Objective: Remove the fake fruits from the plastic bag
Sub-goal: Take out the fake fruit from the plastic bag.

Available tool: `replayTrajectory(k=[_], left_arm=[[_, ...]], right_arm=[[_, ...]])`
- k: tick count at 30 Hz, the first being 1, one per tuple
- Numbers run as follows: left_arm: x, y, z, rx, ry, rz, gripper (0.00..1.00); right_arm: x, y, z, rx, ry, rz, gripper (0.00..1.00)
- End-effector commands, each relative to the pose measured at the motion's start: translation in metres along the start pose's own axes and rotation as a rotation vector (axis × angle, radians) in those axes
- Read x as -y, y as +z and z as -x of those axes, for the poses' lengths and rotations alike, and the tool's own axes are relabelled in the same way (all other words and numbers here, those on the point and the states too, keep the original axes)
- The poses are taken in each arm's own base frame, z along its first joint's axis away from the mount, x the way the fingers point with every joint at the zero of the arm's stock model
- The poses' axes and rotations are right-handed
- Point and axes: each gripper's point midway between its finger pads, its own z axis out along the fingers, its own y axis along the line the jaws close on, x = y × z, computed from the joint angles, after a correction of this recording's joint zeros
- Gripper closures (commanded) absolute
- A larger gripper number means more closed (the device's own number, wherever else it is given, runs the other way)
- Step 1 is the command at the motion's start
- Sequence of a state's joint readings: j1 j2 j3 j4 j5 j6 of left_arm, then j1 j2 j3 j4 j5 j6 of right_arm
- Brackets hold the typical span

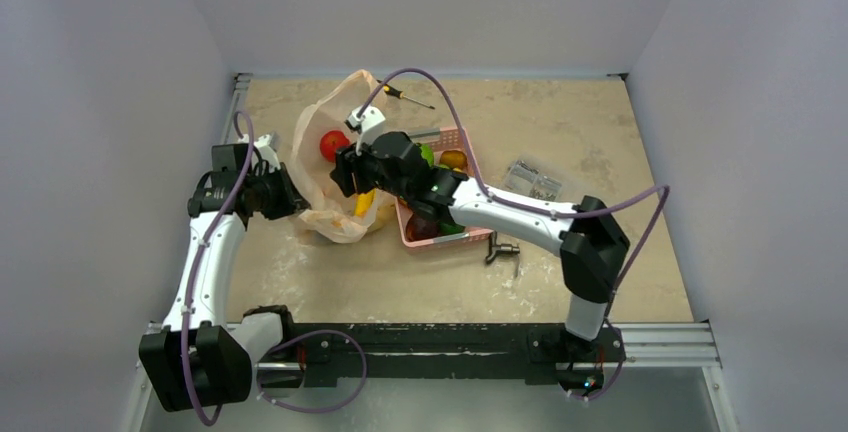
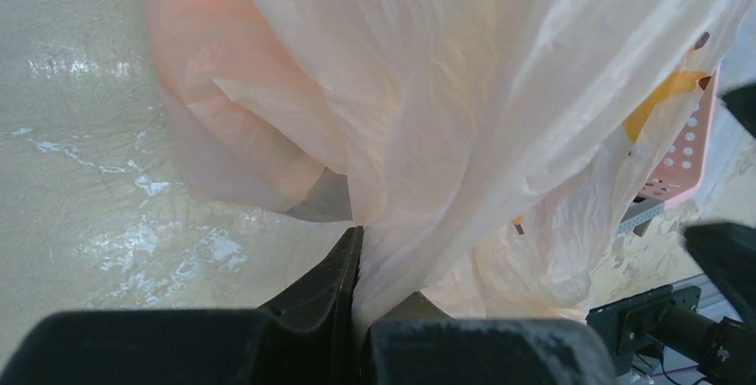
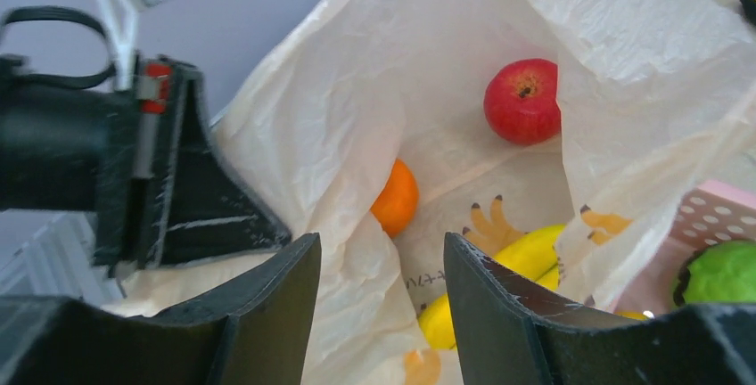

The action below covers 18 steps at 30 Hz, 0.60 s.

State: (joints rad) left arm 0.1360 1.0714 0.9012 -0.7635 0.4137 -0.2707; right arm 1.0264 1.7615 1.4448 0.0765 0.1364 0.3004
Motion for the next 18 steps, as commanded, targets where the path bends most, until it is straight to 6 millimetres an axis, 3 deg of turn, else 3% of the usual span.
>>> replayTrajectory(k=[1, 9, 18], left_arm=[[0.005, -0.002, 0.010, 0.045, 0.018, -0.016, 1.00], [0.008, 0.003, 0.006, 0.012, 0.008, -0.043, 1.00], [0.010, 0.005, 0.004, -0.002, 0.006, -0.060, 1.00]], right_arm=[[0.001, 0.030, 0.012, 0.030, -0.018, -0.025, 0.48], [0.029, 0.085, 0.002, 0.063, -0.021, -0.198, 0.45], [0.059, 0.141, -0.022, 0.052, -0.132, -0.347, 0.32]])
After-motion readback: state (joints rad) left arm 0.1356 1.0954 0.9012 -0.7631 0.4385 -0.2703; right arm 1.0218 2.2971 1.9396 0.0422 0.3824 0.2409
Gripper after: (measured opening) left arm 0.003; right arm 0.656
